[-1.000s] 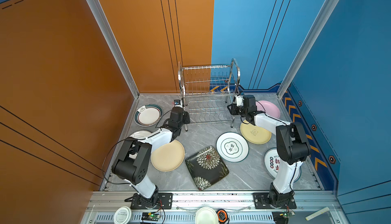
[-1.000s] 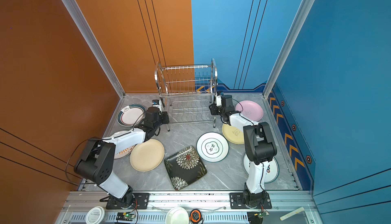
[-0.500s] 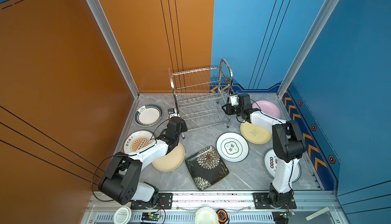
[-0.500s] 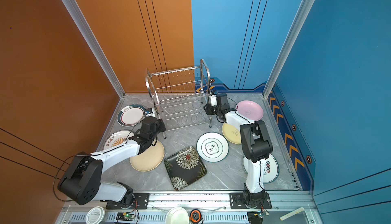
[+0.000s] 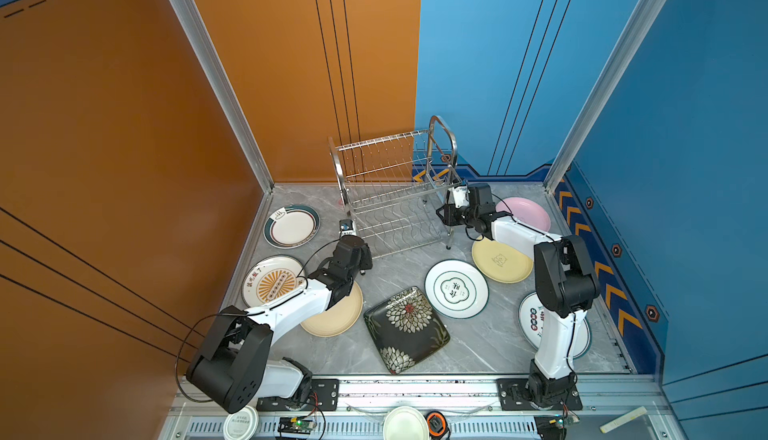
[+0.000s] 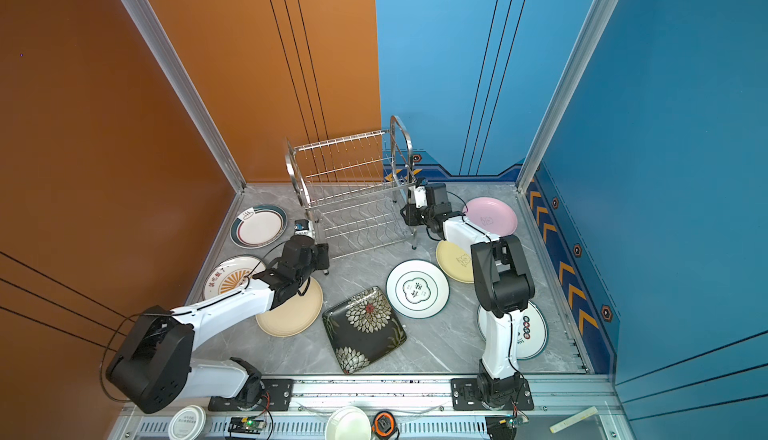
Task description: Load the plates into the dish rack
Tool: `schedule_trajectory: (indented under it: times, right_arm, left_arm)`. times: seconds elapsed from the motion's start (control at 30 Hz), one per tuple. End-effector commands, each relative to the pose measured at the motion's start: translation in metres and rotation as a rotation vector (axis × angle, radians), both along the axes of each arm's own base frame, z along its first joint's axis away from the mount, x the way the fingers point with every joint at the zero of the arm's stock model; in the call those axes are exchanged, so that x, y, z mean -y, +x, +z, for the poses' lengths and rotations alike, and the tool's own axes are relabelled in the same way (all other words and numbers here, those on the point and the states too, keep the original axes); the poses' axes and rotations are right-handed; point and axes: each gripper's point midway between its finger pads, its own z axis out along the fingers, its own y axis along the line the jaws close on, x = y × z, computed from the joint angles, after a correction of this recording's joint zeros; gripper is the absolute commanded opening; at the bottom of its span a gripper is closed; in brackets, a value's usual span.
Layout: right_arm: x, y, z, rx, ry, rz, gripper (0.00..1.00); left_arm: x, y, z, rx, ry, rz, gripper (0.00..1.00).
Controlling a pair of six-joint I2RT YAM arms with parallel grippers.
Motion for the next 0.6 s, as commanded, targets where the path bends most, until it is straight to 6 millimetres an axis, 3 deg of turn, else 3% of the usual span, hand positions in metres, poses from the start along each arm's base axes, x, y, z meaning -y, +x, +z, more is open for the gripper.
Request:
schedule_trajectory:
  times: [0.0, 0.3, 0.57]
  right_arm:
    - [0.004, 0.0, 0.0, -0.013, -0.018, 0.0, 0.5]
    - [0.009, -0.026, 0.018, -0.024, -0.006, 0.008, 0.68]
    - [0.033, -0.076, 0.023, -0.111, -0.01, -0.047, 0.74]
  left_arm:
    - [-0.001, 0.0, 0.009, -0.002, 0.021, -0.021, 0.51]
    - [-0.004, -0.019, 0.026, 0.002, 0.005, -0.028, 0.74]
    - [-0.01, -0.059, 0.032, -0.047, -0.003, -0.025, 0.83]
